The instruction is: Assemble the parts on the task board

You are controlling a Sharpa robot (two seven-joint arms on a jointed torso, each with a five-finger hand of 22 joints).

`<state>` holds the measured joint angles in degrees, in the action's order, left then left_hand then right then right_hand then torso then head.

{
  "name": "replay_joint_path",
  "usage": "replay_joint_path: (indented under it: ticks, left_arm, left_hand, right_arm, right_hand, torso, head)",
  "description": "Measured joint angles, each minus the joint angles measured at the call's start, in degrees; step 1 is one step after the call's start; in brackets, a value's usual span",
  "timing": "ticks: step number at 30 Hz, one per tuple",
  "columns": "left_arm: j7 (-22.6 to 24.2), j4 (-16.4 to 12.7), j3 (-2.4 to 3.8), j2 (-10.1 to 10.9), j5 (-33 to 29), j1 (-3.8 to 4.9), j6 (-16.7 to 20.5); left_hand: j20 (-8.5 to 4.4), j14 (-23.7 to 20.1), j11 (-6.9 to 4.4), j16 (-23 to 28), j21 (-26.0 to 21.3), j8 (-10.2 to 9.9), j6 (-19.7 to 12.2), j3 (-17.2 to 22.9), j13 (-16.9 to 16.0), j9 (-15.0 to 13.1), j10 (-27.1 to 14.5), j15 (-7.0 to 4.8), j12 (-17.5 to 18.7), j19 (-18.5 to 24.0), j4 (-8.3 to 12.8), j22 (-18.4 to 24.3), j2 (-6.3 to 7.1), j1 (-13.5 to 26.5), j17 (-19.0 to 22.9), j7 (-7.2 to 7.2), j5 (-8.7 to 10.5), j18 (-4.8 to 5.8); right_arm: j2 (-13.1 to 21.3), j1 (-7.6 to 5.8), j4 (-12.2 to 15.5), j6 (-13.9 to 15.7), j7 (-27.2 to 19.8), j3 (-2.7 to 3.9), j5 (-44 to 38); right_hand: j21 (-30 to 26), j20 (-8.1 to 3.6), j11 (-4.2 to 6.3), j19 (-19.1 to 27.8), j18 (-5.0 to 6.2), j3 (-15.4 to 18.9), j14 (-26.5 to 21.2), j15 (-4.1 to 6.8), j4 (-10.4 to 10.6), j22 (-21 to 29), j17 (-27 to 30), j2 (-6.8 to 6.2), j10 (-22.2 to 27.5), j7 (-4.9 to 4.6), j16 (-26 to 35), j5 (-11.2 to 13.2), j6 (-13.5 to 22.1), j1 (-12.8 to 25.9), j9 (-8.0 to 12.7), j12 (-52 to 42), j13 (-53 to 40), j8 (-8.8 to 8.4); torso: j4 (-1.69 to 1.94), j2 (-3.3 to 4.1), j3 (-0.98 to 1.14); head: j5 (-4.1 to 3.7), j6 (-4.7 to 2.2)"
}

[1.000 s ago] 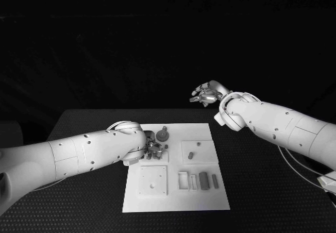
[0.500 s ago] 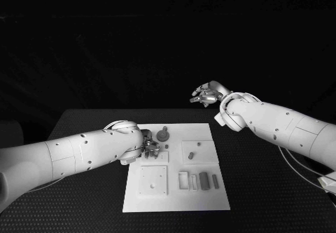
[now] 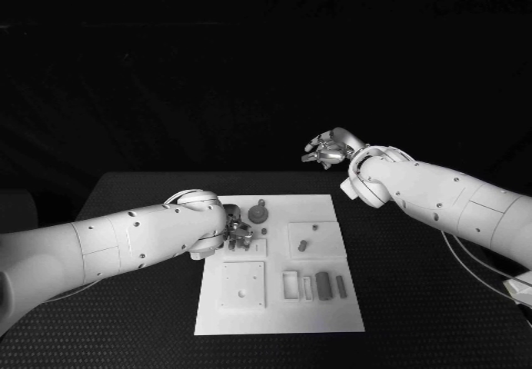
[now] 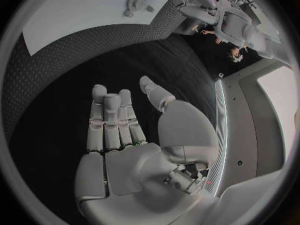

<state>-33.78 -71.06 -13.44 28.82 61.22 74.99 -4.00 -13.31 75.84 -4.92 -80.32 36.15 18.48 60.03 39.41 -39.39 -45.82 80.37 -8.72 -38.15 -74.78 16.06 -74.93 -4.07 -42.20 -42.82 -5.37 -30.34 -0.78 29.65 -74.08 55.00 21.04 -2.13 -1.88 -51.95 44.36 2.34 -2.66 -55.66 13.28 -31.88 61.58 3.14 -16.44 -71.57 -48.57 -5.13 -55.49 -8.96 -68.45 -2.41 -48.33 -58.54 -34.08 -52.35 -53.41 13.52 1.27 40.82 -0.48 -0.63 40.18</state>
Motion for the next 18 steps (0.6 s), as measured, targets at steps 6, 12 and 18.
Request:
replay_joint_path:
  ticks: [6,12,18]
  left_arm:
    - [-0.2,-0.2,-0.08,0.0,0.2,-0.05,-0.7]
    - [-0.4,-0.4,-0.04,0.1,0.4,-0.04,-0.8]
    - [-0.4,-0.5,-0.03,0.2,0.5,-0.04,-0.9]
  left_hand:
    - [0.13,0.0,-0.09,-0.2,0.2,0.0,0.0,0.1,0.1,0.0,0.1,0.0,0.0,-0.3,0.0,0.0,0.0,0.0,0.2,0.05,-0.24,0.0]
    - [0.13,0.0,-0.21,-0.2,0.2,0.2,0.0,0.1,0.1,0.0,0.2,0.0,0.0,-0.3,0.0,0.0,0.01,0.0,0.3,0.05,-0.68,0.0]
    - [0.12,0.0,-0.21,-0.2,0.2,0.3,0.0,0.1,0.1,-0.1,0.2,0.0,-0.2,-0.3,0.0,0.0,-0.09,0.1,0.4,0.05,-0.67,0.0]
  right_arm:
    - [0.0,0.01,0.0,-0.1,0.0,0.0,0.0]
    - [0.0,0.02,0.0,-0.1,0.0,0.0,0.0]
    - [0.0,0.03,0.0,-0.1,0.1,0.0,0.0]
  right_hand:
    - [-0.2,0.0,0.0,0.0,0.0,0.0,-0.1,0.12,0.0,0.0,0.0,0.0,0.0,0.0,0.0,0.0,0.0,0.0,0.0,0.0,0.1,0.0]
    - [-0.2,0.0,0.0,0.0,-0.01,0.0,-0.1,0.12,0.0,0.0,0.0,0.0,0.0,0.01,0.0,0.0,0.0,0.0,0.0,0.0,0.1,0.0]
    - [-0.2,0.0,0.0,0.0,-0.02,0.0,-0.1,0.11,0.0,0.0,0.0,0.0,0.0,0.01,0.0,0.0,0.0,0.0,0.0,0.0,0.1,0.0]
  torso:
    - [-0.01,0.01,-0.01]
    - [-0.01,0.02,-0.01]
    - [0.03,0.02,-0.03]
  head:
    - [0.0,-0.01]
    - [0.01,0.1]
    - [0.03,0.15]
